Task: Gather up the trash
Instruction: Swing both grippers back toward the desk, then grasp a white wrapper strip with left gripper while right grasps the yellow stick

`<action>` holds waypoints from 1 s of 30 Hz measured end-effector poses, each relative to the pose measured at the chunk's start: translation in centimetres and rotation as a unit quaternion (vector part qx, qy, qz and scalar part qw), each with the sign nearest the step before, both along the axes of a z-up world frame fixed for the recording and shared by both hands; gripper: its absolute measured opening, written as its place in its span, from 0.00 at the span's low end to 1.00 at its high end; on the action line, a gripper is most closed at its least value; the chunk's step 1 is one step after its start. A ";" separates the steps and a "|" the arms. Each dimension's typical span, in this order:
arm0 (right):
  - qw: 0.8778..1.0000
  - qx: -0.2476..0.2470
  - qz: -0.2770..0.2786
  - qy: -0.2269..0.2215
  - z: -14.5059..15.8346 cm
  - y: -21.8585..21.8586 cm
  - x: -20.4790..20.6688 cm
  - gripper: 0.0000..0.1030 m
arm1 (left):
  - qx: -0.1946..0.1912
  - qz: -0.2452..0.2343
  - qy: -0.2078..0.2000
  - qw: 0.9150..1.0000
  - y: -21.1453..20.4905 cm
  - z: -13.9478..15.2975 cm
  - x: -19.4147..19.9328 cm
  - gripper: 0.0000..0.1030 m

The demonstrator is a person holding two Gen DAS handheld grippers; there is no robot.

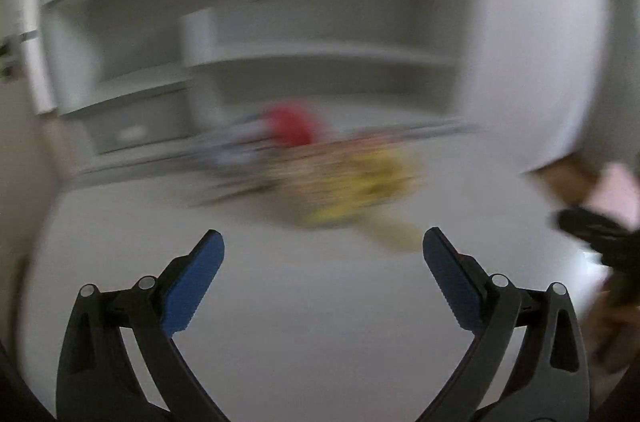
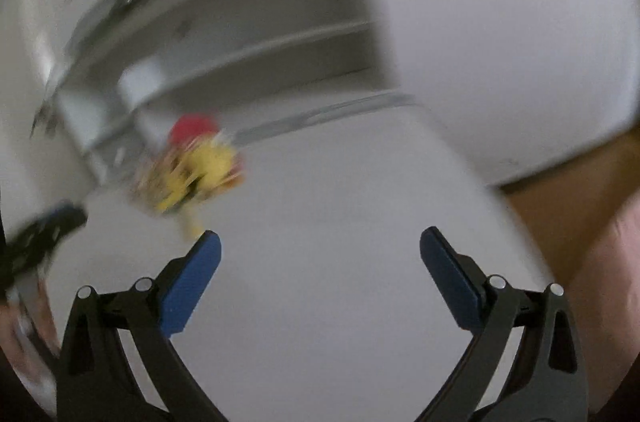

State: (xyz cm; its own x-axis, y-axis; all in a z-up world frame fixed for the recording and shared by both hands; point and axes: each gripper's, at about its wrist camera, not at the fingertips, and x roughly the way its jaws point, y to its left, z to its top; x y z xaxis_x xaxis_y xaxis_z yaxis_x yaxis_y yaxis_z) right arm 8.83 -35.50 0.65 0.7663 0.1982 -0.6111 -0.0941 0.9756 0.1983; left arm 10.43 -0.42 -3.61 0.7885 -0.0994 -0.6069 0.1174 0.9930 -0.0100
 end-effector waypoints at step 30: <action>0.980 -0.120 0.136 0.086 -5.0 16.0 9.0 0.17 | 0.005 -0.149 0.113 0.982 3.4 -3.1 11.8 0.14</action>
